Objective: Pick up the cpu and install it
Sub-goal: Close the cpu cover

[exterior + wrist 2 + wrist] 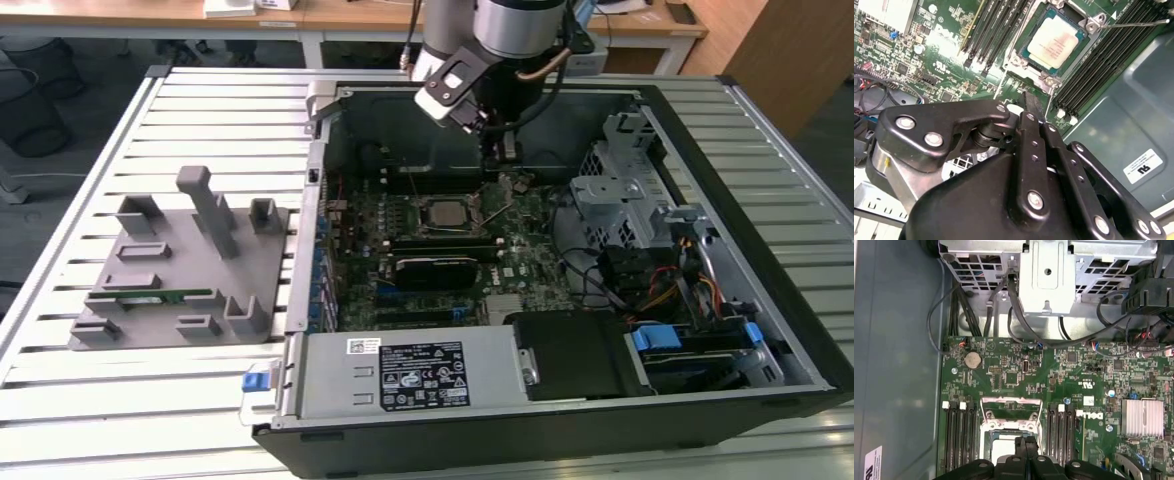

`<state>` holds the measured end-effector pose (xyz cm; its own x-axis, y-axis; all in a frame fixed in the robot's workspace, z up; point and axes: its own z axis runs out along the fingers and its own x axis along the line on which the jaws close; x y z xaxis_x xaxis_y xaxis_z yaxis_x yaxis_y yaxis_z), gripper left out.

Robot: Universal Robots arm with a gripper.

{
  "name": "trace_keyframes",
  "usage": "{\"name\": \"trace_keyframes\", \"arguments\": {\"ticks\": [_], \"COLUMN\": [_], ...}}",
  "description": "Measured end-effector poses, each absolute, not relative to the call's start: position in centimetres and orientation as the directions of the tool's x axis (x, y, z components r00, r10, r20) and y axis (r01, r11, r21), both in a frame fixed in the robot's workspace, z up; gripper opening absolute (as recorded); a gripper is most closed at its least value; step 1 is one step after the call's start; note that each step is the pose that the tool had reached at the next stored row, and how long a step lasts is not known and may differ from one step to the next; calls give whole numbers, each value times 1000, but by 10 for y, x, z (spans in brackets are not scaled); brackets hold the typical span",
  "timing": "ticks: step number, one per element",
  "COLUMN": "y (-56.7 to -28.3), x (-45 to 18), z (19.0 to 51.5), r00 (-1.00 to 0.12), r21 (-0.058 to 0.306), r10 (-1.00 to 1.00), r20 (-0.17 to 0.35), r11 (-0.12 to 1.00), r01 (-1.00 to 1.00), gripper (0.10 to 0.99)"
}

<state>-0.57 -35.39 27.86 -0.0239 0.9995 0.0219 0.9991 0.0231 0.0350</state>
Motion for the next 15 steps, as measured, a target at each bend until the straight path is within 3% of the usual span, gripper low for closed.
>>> {"name": "trace_keyframes", "arguments": {"ticks": [15], "y": [-354], "x": [3], "z": [279], "r00": [-24], "r21": [35], "r10": [999], "r20": [22], "r11": [23], "r01": [999], "gripper": [106]}}
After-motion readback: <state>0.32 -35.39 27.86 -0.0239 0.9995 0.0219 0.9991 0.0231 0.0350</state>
